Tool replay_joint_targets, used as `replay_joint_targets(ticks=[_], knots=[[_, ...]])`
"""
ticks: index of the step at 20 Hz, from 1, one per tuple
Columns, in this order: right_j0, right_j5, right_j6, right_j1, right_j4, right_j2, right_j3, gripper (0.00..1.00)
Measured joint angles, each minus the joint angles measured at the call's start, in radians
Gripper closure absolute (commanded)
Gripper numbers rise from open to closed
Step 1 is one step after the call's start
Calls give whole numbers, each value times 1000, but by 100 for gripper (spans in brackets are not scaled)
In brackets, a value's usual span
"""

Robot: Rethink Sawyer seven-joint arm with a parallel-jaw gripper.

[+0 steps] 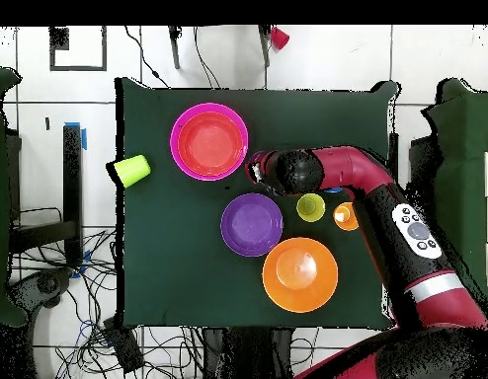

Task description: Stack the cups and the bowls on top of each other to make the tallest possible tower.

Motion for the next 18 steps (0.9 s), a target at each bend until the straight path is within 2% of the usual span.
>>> replay_joint_targets(ticks=[18], knots=[[3, 0, 0, 6, 0, 0, -29, 0]])
